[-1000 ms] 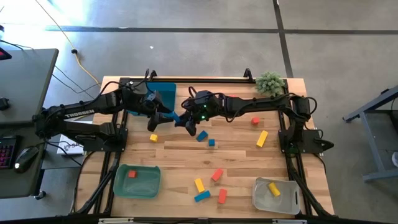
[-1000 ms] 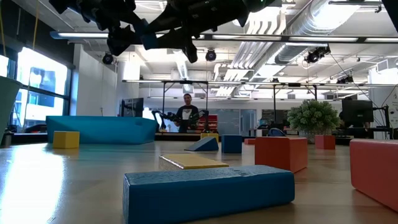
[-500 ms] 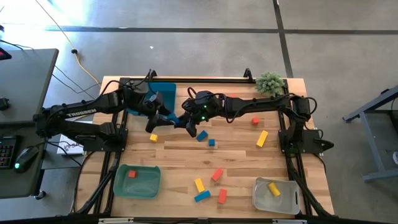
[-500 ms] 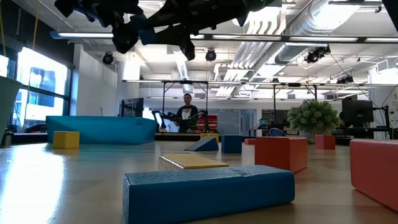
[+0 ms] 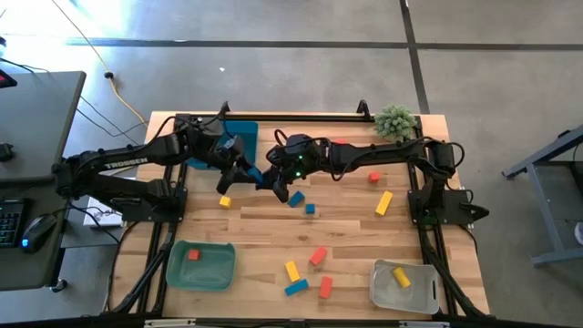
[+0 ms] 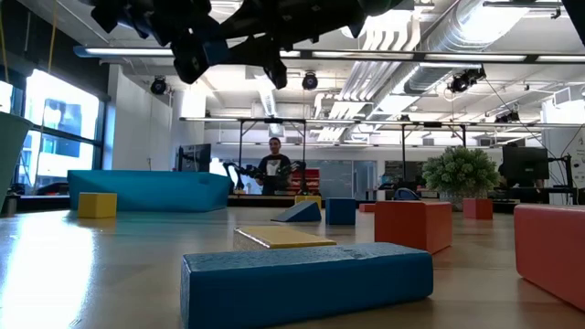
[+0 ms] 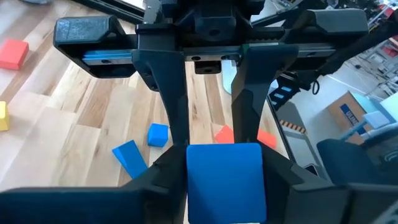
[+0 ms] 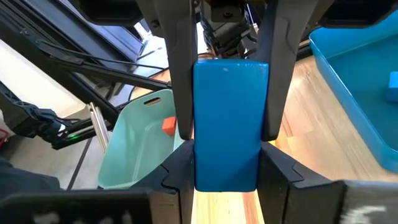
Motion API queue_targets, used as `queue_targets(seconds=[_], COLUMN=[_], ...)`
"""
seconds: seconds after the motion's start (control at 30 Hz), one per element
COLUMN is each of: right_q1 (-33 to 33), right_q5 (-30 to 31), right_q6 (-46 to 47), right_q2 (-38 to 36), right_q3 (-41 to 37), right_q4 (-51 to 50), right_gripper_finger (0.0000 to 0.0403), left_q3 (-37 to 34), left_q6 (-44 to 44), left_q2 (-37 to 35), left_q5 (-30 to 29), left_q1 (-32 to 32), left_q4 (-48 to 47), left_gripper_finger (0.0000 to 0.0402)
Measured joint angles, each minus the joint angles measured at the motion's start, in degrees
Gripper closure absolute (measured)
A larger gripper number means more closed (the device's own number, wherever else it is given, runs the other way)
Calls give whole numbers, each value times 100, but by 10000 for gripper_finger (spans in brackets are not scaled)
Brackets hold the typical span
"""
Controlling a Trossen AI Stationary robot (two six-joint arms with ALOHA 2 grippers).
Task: Sort & place blocks by color
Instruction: Put the blue block into the blue bin
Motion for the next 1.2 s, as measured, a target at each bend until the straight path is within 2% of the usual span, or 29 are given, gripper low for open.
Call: queue_targets(seconds=[0.3, 0.57, 0.77, 1.03, 1.2], right_q1=[0, -22, -198, -383, -437], right_q5=[-9, 89, 87, 85, 319], right_q6=[-5, -177, -149, -131, 40], right_q2=[0, 0, 2, 2, 2], right_q3=[0, 0, 0, 0, 0], right_q4=[-35, -34, -137, -741, -1288], right_gripper_finger=[295, 186, 167, 166, 165], left_q3=[0, 0, 2, 2, 2], left_q6=[2, 182, 482, 862, 685], left_q2=[17, 15, 13, 58, 252], left_q5=[24, -50, -435, -1997, -2470], left_q1=[0, 73, 313, 748, 1163], left_q4=[3, -113, -680, -1503, -1891], left_gripper_finger=[292, 293, 293, 293, 293])
